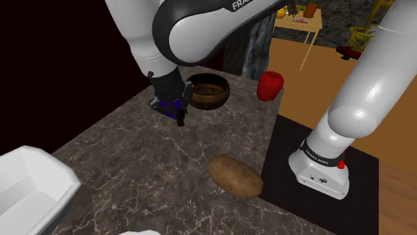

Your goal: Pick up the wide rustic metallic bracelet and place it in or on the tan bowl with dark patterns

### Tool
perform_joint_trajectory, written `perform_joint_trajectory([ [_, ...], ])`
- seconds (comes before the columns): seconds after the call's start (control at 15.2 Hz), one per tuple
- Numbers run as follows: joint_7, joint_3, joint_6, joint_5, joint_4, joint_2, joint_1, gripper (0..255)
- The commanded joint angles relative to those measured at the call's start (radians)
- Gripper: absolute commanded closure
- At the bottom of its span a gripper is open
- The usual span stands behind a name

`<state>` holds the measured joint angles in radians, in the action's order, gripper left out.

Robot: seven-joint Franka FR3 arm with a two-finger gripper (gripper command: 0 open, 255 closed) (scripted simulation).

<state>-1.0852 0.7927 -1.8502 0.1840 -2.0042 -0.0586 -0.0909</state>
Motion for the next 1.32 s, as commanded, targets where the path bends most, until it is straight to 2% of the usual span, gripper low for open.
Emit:
perform_joint_trajectory([
  [0.0, 0.009, 0.000, 0.025, -0.009, 0.019, 0.010, -0.001, 255],
  [0.92, 0.055, -0.002, 0.191, -0.045, 0.156, 0.057, -0.007, 255],
  [1.25, 0.211, -0.081, 0.149, -0.087, 0.058, 0.162, -0.072, 255],
])
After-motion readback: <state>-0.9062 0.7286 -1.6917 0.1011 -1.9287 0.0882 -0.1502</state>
